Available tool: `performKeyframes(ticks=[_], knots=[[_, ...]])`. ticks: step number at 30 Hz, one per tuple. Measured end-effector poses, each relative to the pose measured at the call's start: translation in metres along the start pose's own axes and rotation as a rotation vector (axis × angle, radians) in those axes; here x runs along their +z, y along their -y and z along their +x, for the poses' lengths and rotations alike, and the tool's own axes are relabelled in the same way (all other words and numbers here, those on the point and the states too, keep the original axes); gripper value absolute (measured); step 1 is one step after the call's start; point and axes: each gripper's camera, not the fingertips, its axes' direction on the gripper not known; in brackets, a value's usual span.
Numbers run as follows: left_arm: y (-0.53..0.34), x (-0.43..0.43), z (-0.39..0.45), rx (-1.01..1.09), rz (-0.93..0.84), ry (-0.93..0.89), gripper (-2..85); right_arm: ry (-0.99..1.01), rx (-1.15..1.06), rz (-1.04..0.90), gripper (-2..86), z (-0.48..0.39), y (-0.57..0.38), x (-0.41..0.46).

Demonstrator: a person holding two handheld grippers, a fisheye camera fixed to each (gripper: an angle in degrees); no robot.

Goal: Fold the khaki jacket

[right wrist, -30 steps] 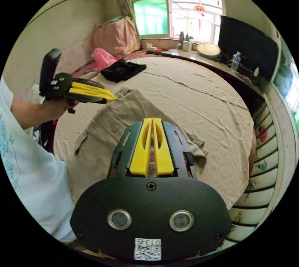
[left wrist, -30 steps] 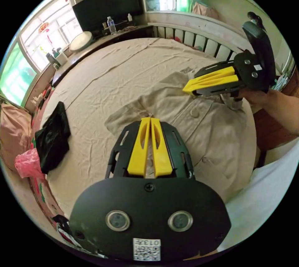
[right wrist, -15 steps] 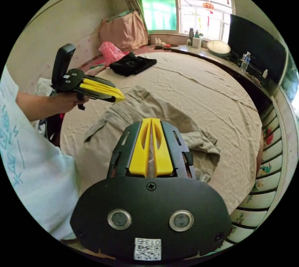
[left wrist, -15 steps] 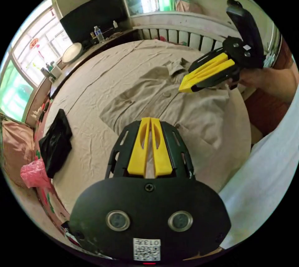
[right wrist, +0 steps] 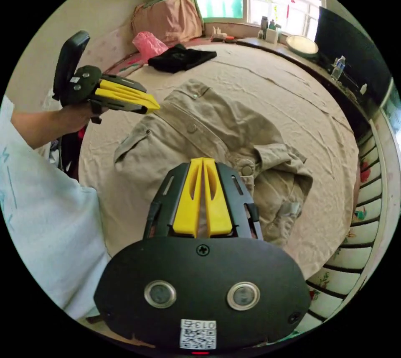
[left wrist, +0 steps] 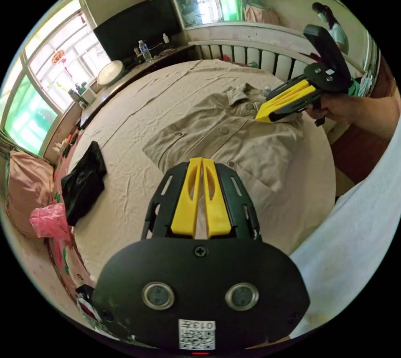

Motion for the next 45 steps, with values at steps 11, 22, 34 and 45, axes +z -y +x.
performKeyframes(ticks=[11, 22, 34, 45], knots=[[-0.023, 0.05, -0.064, -0.165, -0.177, -0.168, 0.9, -0.123, -0.063, -0.185, 0.8, 0.01, -0.022, 0.033], [-0.069, 0.055, -0.22, -0.623, -0.034, -0.45, 18.5, -0.034, 0.453, 0.104, 18.1, 0.185, -0.046, -0.068], [-0.05, 0.104, -0.274, -0.6, -0.133, -0.668, 17.8, 0.084, 0.407, -0.064, 10.3, 0.241, -0.021, -0.038], [-0.052, 0.104, -0.29, -0.632, -0.113, -0.65, 17.9, -0.107, 0.344, -0.046, 16.2, 0.231, -0.006, -0.043]])
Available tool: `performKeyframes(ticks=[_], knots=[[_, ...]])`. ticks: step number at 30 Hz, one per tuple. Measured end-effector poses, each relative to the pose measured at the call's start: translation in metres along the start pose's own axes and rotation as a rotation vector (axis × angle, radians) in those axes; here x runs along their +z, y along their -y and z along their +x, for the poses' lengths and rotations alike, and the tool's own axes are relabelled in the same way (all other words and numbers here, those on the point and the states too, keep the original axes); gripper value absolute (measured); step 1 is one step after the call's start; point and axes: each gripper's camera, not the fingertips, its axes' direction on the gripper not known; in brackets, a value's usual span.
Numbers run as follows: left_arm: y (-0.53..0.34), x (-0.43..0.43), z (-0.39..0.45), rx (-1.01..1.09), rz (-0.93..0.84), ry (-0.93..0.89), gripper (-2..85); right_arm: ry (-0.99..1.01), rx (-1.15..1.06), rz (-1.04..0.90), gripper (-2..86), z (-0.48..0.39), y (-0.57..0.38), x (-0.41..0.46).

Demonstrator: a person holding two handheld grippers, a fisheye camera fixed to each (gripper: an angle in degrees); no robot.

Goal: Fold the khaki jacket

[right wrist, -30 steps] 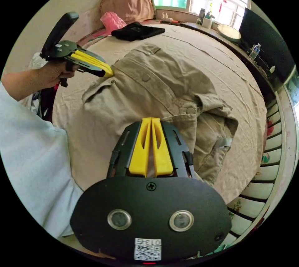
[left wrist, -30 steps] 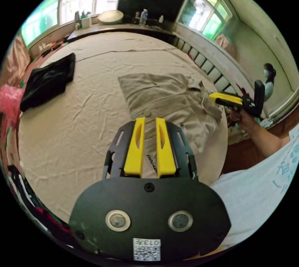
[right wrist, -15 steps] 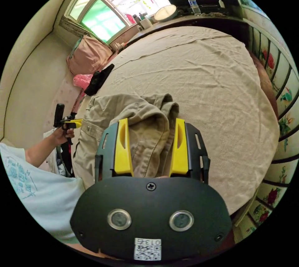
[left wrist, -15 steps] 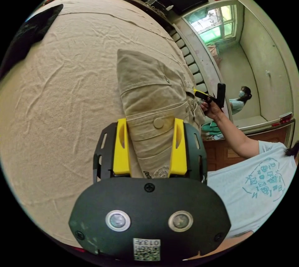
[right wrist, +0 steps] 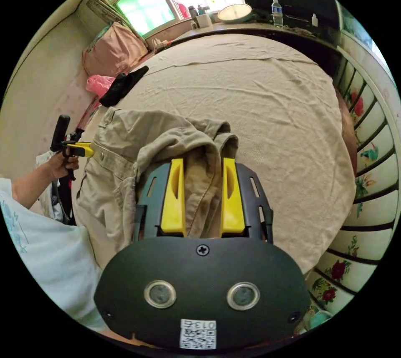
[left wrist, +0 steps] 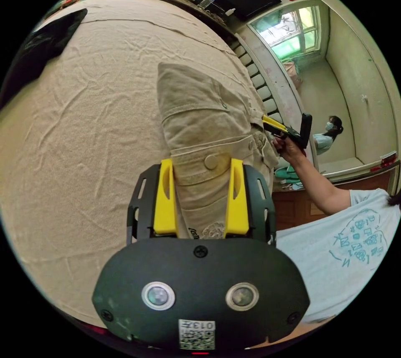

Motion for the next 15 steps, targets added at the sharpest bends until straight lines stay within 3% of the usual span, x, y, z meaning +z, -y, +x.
performKeyframes(ticks=[5, 11, 15], knots=[[0.007, 0.001, -0.003, -0.005, 0.001, 0.0, 16.8, 0.097, 0.075, -0.009, 14.9, 0.01, 0.013, 0.018], [0.013, 0.0, 0.022, 0.062, 0.005, 0.095, 14.0, 0.068, -0.061, -0.041, 9.5, -0.021, 0.028, 0.025], [0.012, 0.003, 0.033, 0.074, 0.025, 0.136, 13.2, 0.108, -0.023, -0.032, 7.2, -0.021, 0.034, 0.032]])
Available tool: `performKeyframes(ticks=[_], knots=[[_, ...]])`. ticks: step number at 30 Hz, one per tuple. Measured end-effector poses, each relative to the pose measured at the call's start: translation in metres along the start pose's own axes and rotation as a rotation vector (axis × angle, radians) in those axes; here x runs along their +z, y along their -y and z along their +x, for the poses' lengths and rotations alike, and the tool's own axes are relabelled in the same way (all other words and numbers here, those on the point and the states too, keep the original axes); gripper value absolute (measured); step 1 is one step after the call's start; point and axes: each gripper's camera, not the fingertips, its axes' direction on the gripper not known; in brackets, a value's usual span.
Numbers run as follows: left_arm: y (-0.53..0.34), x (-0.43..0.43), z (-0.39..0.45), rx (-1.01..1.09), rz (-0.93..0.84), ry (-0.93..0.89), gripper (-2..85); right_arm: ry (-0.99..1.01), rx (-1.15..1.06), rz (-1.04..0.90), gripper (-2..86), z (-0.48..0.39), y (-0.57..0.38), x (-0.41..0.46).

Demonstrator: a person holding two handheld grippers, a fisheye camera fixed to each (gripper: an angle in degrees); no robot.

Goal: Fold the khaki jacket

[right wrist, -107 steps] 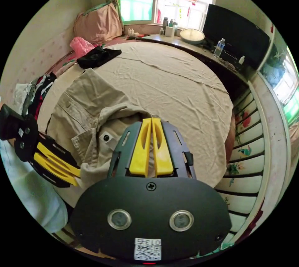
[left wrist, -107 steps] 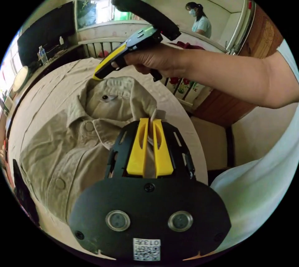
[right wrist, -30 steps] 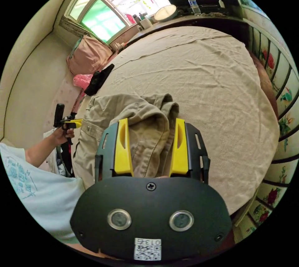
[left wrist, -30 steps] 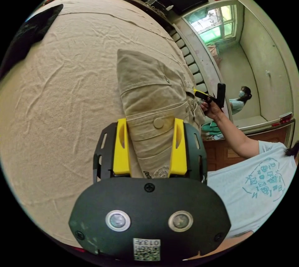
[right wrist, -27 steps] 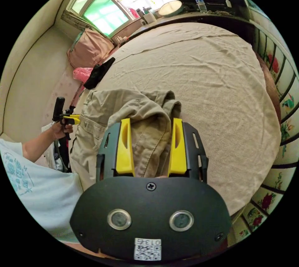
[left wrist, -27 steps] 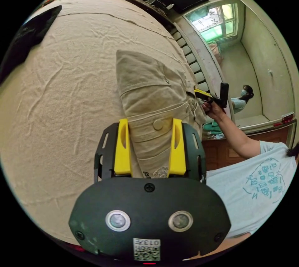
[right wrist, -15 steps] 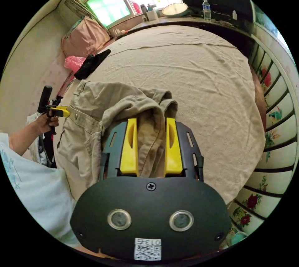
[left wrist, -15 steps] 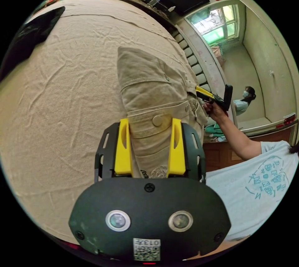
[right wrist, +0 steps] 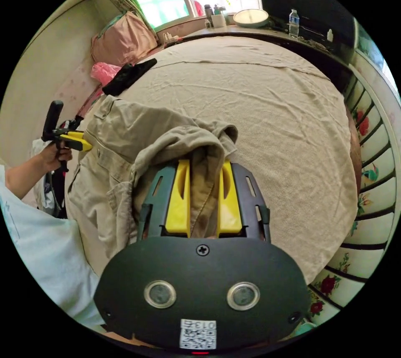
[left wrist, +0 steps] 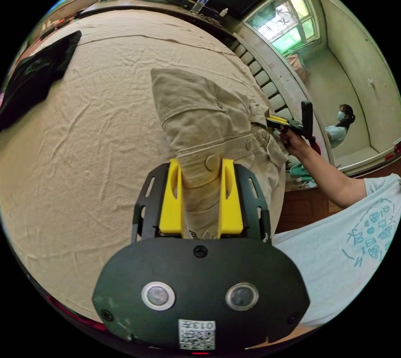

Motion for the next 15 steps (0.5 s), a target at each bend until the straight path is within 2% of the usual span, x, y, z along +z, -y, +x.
performKeyframes(ticks=[2, 5, 15], knots=[[0.001, 0.001, 0.007, 0.001, 0.008, 0.016, 12.0, -0.005, -0.026, -0.002, 6.1, -0.006, 0.004, 0.001], [0.005, -0.002, 0.022, 0.032, 0.013, 0.048, 11.0, -0.139, -0.124, -0.005, 5.4, -0.037, 0.013, 0.005], [0.027, -0.039, 0.087, 0.172, 0.122, 0.016, 10.3, -0.306, -0.128, 0.238, 5.1, -0.1, 0.029, -0.044]])
